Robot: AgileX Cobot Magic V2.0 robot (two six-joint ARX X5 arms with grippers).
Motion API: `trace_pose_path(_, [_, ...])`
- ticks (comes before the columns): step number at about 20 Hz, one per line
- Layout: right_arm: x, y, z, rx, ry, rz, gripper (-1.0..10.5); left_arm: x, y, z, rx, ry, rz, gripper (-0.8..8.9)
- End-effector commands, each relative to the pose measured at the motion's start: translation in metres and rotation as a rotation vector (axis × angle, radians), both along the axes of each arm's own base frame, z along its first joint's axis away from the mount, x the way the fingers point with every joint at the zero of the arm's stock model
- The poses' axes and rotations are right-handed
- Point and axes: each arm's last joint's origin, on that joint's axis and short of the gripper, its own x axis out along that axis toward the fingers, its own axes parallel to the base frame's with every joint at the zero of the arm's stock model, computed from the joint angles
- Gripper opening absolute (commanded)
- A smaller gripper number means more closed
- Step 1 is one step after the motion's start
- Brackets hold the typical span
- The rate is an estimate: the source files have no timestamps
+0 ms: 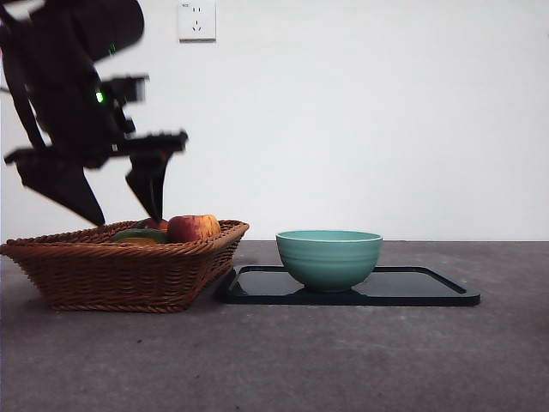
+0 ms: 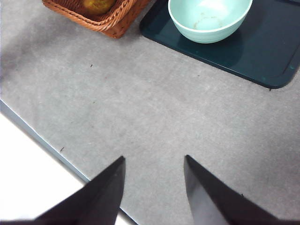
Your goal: Pick up the wifruite, put it on the bowl, pick up the plate, put it on desk
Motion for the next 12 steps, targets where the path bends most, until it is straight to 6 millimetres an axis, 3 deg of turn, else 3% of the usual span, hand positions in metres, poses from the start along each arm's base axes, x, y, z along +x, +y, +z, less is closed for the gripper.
trace_pose_path(1, [0.001,0.001,0.002,0.004,-0.018,0.007,2.0,-0.008,0.001,0.016,0.002,-0.030,-0.028,3.76])
trace_pose_path(12, [0.001,0.001,0.002,-0.008,-0.026,-0.010,2.0,-0.085,0.025,0.088,-0.257,-0.043,-0.350,3.75])
